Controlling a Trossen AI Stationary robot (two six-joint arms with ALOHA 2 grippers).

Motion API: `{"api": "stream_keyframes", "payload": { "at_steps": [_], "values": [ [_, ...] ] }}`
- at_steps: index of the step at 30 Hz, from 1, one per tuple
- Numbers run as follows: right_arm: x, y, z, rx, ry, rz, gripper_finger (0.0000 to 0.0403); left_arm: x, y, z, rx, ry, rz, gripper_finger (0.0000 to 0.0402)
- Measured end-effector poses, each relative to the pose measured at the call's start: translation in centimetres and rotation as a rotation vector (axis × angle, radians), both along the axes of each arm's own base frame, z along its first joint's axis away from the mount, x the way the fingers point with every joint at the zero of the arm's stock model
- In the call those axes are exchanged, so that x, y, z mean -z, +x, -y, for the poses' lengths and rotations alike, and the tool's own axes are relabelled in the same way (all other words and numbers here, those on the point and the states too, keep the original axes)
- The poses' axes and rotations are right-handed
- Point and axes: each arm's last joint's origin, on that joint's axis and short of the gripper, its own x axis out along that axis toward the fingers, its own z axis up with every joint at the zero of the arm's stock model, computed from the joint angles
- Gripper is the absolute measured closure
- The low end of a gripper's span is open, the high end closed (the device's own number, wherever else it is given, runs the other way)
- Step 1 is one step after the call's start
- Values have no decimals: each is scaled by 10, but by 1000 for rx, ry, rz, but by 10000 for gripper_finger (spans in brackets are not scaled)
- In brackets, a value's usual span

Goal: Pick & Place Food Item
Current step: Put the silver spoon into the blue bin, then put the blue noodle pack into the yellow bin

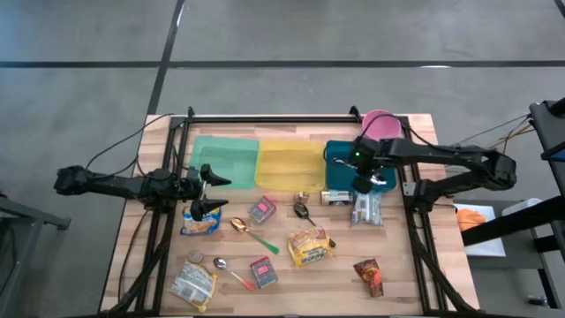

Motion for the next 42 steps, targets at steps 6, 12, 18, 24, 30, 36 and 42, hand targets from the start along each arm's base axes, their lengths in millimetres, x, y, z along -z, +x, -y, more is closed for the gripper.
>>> {"api": "stream_keyframes", "payload": {
  "at_steps": [6,12,18,24,30,36,42],
  "values": [
    [12,7,6,14,28,-48,388,0,0,0,0,0,0,21],
    [33,13,12,38,76,-136,388,0,0,0,0,0,-1,21],
    [43,22,15,35,109,-152,388,0,0,0,0,7,-1,21],
    [41,24,16,35,106,-145,359,0,0,0,0,24,-4,21],
    [39,24,15,75,167,-106,334,1,0,0,1,28,-11,21],
    [40,23,16,152,195,-98,288,1,0,0,0,28,-12,21],
    [40,23,16,152,195,-97,212,1,0,0,0,27,-12,21]
  ]
}}
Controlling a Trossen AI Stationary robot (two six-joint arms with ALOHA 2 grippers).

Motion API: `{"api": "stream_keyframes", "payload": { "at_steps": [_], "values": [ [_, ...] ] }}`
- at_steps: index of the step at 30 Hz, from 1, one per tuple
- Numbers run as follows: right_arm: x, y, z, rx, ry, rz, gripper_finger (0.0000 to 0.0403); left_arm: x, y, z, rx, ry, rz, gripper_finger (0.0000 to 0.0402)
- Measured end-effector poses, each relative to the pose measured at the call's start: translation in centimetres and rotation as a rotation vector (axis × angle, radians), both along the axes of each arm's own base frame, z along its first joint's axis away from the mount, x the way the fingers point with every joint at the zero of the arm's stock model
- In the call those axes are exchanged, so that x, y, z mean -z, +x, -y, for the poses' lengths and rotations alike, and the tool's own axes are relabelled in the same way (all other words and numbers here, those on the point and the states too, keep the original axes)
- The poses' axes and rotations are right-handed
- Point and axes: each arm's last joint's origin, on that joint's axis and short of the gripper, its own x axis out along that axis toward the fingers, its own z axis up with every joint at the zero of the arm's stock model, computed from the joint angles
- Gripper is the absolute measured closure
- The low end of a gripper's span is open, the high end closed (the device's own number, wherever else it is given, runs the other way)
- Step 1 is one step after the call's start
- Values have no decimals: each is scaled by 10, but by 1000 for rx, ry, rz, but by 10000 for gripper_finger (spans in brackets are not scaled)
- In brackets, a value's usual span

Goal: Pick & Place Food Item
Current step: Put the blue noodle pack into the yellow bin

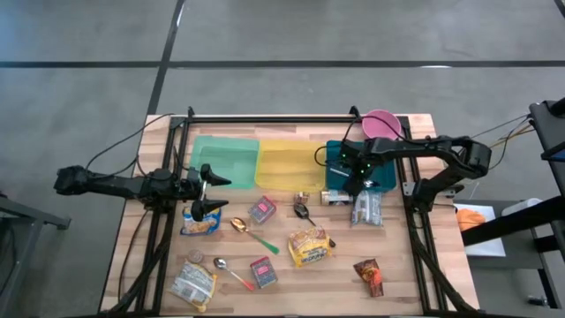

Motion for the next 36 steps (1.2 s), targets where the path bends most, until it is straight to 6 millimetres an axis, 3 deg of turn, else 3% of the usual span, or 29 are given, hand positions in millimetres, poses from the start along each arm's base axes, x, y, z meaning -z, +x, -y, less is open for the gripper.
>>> {"api": "stream_keyframes", "payload": {
  "at_steps": [8,21,31,36],
  "values": [
    [0,0,0,5,0,-2,156,0,0,0,0,-3,0,21],
    [-3,-2,-1,9,4,-9,150,0,0,0,0,-2,0,21],
    [-51,-14,-7,135,-64,100,150,0,0,0,0,0,0,21],
    [-69,-20,-24,112,-108,177,151,0,0,0,0,0,0,21]
  ]
}}
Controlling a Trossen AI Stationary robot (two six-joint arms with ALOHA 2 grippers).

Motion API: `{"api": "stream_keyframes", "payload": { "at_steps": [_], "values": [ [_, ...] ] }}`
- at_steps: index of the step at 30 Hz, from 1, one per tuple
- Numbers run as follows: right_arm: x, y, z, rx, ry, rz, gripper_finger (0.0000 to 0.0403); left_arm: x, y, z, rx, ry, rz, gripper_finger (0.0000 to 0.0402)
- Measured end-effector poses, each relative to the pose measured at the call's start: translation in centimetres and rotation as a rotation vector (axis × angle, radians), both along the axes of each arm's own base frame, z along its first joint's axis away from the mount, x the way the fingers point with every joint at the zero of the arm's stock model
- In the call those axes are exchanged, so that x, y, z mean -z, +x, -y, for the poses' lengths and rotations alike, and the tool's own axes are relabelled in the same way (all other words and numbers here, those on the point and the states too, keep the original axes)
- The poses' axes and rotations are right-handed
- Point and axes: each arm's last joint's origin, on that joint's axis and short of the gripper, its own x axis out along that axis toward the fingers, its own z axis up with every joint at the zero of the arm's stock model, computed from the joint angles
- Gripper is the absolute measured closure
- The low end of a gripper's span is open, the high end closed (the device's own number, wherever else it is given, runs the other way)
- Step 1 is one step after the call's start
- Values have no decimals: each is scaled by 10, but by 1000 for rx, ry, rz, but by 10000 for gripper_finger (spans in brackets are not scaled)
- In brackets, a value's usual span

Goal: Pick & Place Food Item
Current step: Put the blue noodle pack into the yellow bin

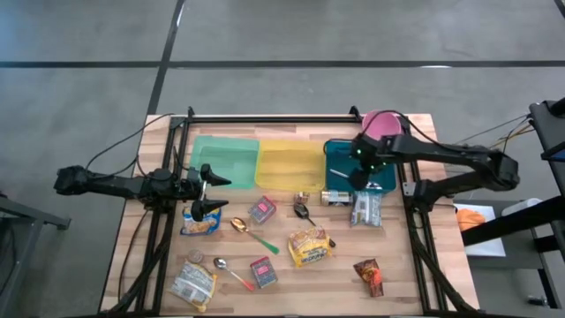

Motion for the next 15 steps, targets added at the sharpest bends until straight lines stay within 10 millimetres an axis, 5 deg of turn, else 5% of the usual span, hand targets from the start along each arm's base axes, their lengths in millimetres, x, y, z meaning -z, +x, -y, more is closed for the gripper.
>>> {"api": "stream_keyframes", "payload": {
  "at_steps": [15],
  "values": [
    [-22,9,-86,-265,-160,64,252,0,0,0,0,-3,0,21]
  ]
}}
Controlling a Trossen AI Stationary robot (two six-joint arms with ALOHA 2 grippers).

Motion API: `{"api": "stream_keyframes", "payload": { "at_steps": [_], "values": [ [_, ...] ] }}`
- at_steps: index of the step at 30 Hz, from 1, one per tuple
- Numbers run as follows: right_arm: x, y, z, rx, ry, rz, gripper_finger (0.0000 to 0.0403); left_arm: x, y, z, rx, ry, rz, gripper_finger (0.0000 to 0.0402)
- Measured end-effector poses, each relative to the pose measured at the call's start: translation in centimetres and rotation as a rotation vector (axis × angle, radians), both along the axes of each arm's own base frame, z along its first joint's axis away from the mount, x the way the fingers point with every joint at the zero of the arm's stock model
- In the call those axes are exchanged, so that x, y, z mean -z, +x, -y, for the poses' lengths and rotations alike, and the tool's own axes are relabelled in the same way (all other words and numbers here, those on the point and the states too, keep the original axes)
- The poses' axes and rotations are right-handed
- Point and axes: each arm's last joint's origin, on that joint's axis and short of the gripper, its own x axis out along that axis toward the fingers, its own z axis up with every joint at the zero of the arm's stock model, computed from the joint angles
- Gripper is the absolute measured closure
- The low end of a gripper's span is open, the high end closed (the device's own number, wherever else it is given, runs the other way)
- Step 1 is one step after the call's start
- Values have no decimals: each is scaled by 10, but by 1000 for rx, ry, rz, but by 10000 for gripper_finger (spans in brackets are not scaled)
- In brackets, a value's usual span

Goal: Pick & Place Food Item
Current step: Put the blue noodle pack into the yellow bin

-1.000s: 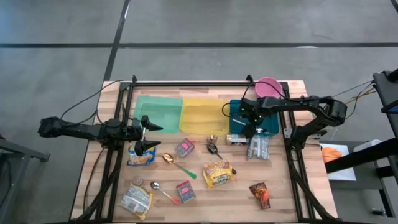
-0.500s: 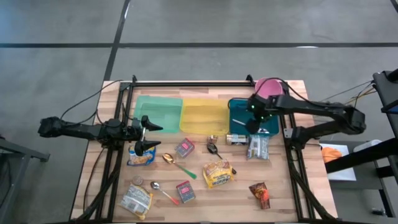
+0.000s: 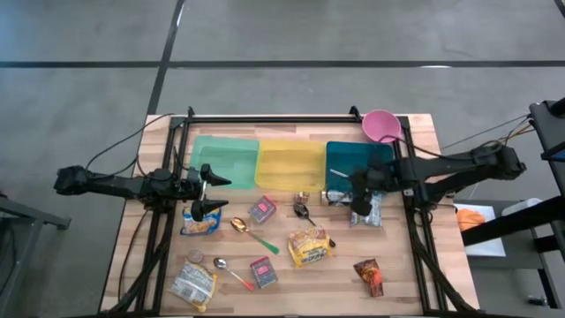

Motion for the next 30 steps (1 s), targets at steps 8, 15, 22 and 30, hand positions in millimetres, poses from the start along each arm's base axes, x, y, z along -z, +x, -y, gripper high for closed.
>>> {"api": "stream_keyframes", "payload": {
  "at_steps": [8,15,22,30],
  "values": [
    [-5,-6,-40,-38,0,55,289,0,0,0,-1,0,0,21],
    [-2,-22,-62,-5,-22,40,320,0,0,0,-1,3,0,21],
    [-2,-28,-75,-1,11,64,323,0,0,0,-4,6,0,21],
    [4,-33,-79,117,73,82,323,0,0,-1,-23,11,0,21]
  ]
}}
